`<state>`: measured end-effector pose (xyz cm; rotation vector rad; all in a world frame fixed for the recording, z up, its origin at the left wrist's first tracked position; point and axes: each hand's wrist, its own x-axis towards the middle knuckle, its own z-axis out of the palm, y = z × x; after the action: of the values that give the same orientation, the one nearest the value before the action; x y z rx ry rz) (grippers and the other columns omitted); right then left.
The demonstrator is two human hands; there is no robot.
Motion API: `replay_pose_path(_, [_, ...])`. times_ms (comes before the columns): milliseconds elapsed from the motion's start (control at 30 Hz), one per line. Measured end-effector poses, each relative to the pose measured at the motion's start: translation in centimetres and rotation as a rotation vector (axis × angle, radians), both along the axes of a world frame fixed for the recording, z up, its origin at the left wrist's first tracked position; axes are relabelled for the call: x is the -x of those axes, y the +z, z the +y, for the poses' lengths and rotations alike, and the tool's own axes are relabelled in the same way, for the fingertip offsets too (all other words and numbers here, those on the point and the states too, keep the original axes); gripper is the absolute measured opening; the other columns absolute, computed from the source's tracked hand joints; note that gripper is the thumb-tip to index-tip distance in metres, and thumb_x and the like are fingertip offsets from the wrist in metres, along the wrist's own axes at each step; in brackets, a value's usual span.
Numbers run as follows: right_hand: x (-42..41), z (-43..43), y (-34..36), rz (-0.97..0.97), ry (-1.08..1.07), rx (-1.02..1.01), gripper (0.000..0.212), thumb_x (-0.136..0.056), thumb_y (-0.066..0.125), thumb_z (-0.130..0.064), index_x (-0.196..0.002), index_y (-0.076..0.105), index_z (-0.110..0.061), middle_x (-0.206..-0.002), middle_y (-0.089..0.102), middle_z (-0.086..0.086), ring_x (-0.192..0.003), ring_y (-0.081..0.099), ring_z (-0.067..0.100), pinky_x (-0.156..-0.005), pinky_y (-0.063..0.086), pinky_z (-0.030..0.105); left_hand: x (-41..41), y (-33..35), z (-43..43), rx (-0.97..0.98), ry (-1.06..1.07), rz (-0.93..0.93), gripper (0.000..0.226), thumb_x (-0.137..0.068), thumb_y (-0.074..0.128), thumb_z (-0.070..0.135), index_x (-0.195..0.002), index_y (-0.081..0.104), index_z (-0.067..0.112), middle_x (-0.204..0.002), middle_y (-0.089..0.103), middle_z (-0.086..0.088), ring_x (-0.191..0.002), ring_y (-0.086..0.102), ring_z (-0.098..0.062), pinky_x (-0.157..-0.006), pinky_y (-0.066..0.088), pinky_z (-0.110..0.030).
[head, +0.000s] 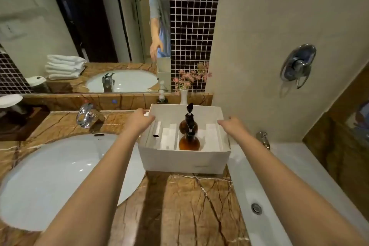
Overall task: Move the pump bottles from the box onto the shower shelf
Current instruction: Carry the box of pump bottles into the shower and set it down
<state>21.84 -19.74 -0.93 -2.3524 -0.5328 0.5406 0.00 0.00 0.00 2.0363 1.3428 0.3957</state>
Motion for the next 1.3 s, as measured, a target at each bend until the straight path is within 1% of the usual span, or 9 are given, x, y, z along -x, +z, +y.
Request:
replay_pose_path(200, [-0.1, 0.8, -3.1, 0.099, -0.004, 0.130, 0.047, -0.082, 0.055, -0.032, -0.122, 0.054, -0.009, -0.122, 0.060, 0.012, -0.100, 0.057, 0.030, -0.076, 0.045, 0.035, 0.2, -3.5, 1.6, 0.150, -0.010, 0.181, 0.029, -0.081, 0.052, 0.020, -0.107, 0.052, 0.006, -0.106, 0.060, -0.015, -0.090, 0.057, -0.030, -0.074, 0.053, -0.038])
replay_pose_path(400, [-0.1, 0.9, -4.7, -0.082, -0.030, 0.253, 0.028, -0.088, 0.045, -0.010, -0.110, 0.062, -0.004, -0.102, 0.064, 0.014, -0.073, 0.050, 0.026, -0.062, 0.040, 0.027, 0.0, -5.8, 1.9, 0.113, -0.021, 0.202, 0.022, -0.082, 0.048, 0.010, -0.101, 0.058, 0.004, -0.106, 0.062, -0.017, -0.082, 0.049, -0.026, -0.068, 0.040, -0.033])
replay_pose_path(467, [0.0, 0.9, -4.6, -0.118, -0.034, 0.277, 0.028, -0.090, 0.043, -0.008, -0.109, 0.062, -0.003, -0.108, 0.065, 0.016, -0.080, 0.054, 0.029, -0.065, 0.039, 0.027, 0.0, -5.6, 1.9, 0.093, -0.037, 0.207, 0.015, -0.082, 0.047, 0.008, -0.093, 0.056, 0.007, -0.101, 0.062, -0.016, -0.079, 0.048, -0.025, -0.066, 0.038, -0.033])
replay_pose_path(567, [0.3, 0.9, -4.1, -0.126, -0.058, 0.286, 0.028, -0.091, 0.042, -0.008, -0.111, 0.061, -0.001, -0.112, 0.064, 0.017, -0.094, 0.059, 0.032, -0.067, 0.040, 0.029, 0.2, -5.7, 2.1, 0.095, -0.032, 0.169, 0.022, -0.082, 0.046, 0.007, -0.100, 0.058, 0.004, -0.098, 0.061, -0.015, -0.080, 0.049, -0.026, -0.066, 0.039, -0.033])
replay_pose_path(767, [0.7, 0.7, -3.2, -0.115, -0.050, 0.261, 0.028, -0.091, 0.042, -0.009, -0.111, 0.062, -0.003, -0.112, 0.065, 0.016, -0.097, 0.061, 0.033, -0.066, 0.041, 0.028, 0.5, -5.6, 1.9, 0.091, -0.019, 0.106, 0.020, -0.081, 0.045, 0.005, -0.097, 0.056, 0.006, -0.092, 0.057, -0.013, -0.081, 0.051, -0.028, -0.065, 0.038, -0.032])
replay_pose_path(1000, [-0.2, 0.9, 2.7, -0.128, -0.027, 0.216, 0.031, -0.086, 0.043, -0.007, -0.111, 0.061, -0.002, -0.109, 0.064, 0.018, -0.093, 0.061, 0.036, -0.071, 0.051, 0.036, 0.4, 0.4, 2.6, 0.061, -0.057, 0.056, 0.007, -0.080, 0.046, 0.004, -0.080, 0.053, 0.005, -0.080, 0.056, -0.010, -0.072, 0.053, -0.024, -0.057, 0.038, -0.029])
replay_pose_path(1100, [-0.6, 0.5, 6.8, -0.157, -0.023, 0.187, 0.031, -0.086, 0.044, -0.010, -0.111, 0.061, -0.003, -0.109, 0.065, 0.018, -0.095, 0.062, 0.037, -0.073, 0.052, 0.037, 0.1, 4.7, 2.8, 0.007, -0.065, 0.062, 0.018, -0.080, 0.046, 0.005, -0.063, 0.045, 0.010, -0.068, 0.050, -0.006, -0.063, 0.048, -0.020, -0.052, 0.036, -0.028])
replay_pose_path(1233, [-0.9, -0.6, 13.6, -0.211, 0.023, 0.131, 0.032, -0.082, 0.047, -0.008, -0.110, 0.061, -0.003, -0.085, 0.062, 0.013, -0.069, 0.057, 0.029, -0.046, 0.042, 0.024, 0.2, 11.6, 2.1, -0.050, -0.074, 0.047, 0.004, -0.082, 0.047, 0.008, -0.081, 0.050, 0.005, -0.079, 0.053, -0.010, -0.078, 0.053, -0.029, -0.068, 0.044, -0.033])
replay_pose_path(1300, [-0.7, -1.5, 17.2, -0.227, 0.035, 0.125, 0.030, -0.083, 0.047, -0.008, -0.109, 0.060, -0.003, -0.085, 0.060, 0.012, -0.067, 0.054, 0.028, -0.043, 0.037, 0.021, 0.4, 15.1, 1.3, -0.093, -0.085, 0.078, 0.005, -0.082, 0.048, 0.010, -0.084, 0.050, 0.005, -0.077, 0.051, -0.009, -0.079, 0.051, -0.029, -0.068, 0.041, -0.032])
